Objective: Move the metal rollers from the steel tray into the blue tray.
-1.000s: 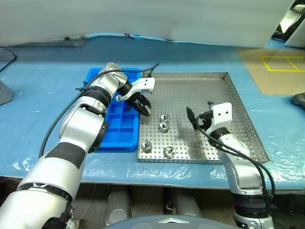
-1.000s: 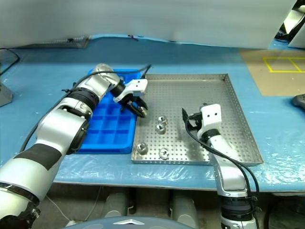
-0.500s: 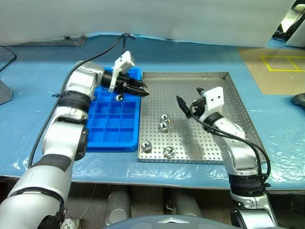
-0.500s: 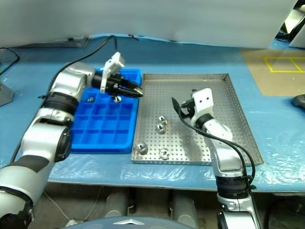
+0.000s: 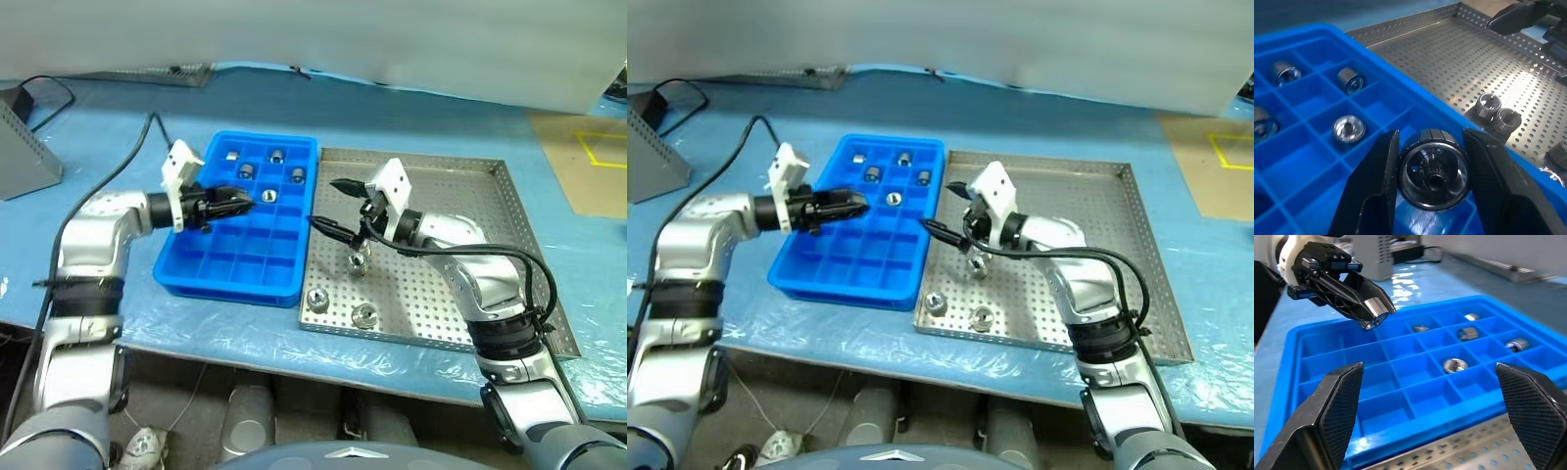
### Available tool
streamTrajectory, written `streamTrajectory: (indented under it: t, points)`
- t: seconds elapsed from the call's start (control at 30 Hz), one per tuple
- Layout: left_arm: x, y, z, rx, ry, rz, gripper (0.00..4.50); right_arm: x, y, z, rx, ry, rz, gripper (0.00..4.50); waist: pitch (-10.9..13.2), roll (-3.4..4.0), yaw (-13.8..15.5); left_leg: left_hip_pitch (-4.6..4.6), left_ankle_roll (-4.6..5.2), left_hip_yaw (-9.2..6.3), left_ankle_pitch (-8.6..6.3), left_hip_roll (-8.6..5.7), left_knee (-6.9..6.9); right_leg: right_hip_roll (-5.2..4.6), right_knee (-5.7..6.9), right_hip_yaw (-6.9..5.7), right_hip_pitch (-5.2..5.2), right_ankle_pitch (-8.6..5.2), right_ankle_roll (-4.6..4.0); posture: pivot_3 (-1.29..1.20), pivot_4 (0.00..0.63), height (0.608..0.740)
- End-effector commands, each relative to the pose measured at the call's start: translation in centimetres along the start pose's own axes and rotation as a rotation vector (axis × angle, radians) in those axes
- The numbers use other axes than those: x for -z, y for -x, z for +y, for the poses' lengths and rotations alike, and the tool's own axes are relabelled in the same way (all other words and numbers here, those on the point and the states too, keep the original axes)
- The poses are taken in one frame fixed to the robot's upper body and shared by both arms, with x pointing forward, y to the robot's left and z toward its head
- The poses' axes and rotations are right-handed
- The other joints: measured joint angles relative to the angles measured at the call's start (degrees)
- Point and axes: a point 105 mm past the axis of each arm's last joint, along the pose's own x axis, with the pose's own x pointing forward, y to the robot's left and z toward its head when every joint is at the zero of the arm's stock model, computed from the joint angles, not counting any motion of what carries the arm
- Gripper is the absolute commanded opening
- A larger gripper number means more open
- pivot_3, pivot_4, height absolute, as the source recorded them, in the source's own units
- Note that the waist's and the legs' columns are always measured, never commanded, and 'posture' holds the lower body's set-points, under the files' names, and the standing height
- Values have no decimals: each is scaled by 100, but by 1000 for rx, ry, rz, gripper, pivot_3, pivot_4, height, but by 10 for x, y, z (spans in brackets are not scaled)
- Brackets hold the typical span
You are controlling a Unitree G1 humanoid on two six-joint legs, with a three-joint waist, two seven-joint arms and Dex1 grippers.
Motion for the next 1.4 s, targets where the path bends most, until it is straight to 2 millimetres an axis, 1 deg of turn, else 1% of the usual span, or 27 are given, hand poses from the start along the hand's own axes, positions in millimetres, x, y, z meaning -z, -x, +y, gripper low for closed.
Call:
streamTrajectory:
  t: [0.03,0.17,0.23,0.3,0.4,0.53,0.6,0.67,0.77,0.93,0.97,1.0,1.1,1.2,1.3,1.4]
  points:
    - [-9,15,0,-102,-32,-79,1685,-9,-9,7,-92,20,-21,4500,0,0,86,-1,-1,-2,1,0,0,0,0,-3,0,0,-1,476,150,740]
    - [-3,10,8,-238,11,-143,1685,-9,-16,5,-116,33,-15,4500,0,0,327,-1,-8,-5,5,1,2,0,7,-3,0,0,-1,496,150,740]
    - [1,5,7,-258,26,-144,1685,-10,-16,4,-119,38,-14,4500,0,-1,464,0,-9,-5,6,1,4,0,9,-3,2,0,-1,501,150,740]
    - [5,-1,2,-257,39,-154,1685,-8,-15,4,-117,43,-5,4500,0,-1,541,0,-8,-6,5,0,6,0,8,-2,3,0,0,499,150,740]
    - [18,-8,2,-284,52,-135,1685,-5,-14,3,-108,48,9,4500,0,-1,629,0,-8,-6,5,2,5,2,8,-1,2,0,0,486,150,740]
    - [32,-11,8,-326,67,-106,1685,-2,-12,2,-85,52,23,4500,0,-1,647,0,-9,-6,5,2,5,2,9,0,1,1,2,472,150,740]
    - [36,-10,16,-377,64,-104,1685,0,-12,2,-77,54,32,4500,0,-1,650,1,-10,-6,7,2,5,3,10,0,1,1,2,463,150,740]
    - [38,-12,20,-402,77,-115,1685,4,-11,2,-64,53,42,4500,0,-2,649,3,-12,-7,7,3,5,4,11,1,1,1,3,458,150,740]
    - [36,-16,22,-406,82,-125,1685,6,-11,1,-47,54,49,4500,-1,-2,632,6,-16,-7,9,6,5,10,14,4,1,1,3,450,150,740]
    - [43,-19,25,-424,73,-77,1685,9,-10,-1,-23,58,56,4500,-1,-2,599,9,-22,-8,13,13,5,17,19,6,0,1,3,438,150,740]
    - [43,-20,24,-403,87,-83,1685,9,-10,-1,-19,57,56,4500,-1,-2,598,10,-23,-8,14,12,5,17,20,7,0,1,3,432,150,740]
    - [41,-20,22,-392,88,-83,2427,10,-10,-1,-14,58,57,4500,-1,-2,598,12,-24,-9,14,13,5,17,22,7,0,1,3,425,150,740]
    - [34,-20,22,-365,64,-84,3313,11,-7,-3,-3,59,60,4500,-1,-2,595,14,-27,-8,16,13,5,18,29,10,-1,1,2,421,150,740]
    - [20,-20,20,-317,53,-124,3313,11,-5,-4,5,61,63,4500,-1,-2,590,14,-34,-8,21,13,6,18,46,13,-11,0,1,403,150,740]
    - [-6,-19,5,-180,44,-185,3313,11,0,-8,30,61,67,4500,-1,-2,596,13,-37,-8,23,13,15,18,68,16,-17,-6,-7,403,150,740]
    - [-12,-23,-1,-122,3,-171,3313,12,7,-11,57,62,74,4500,-1,-1,597,14,-39,-8,24,13,19,18,80,17,-18,-9,-11,344,150,740]
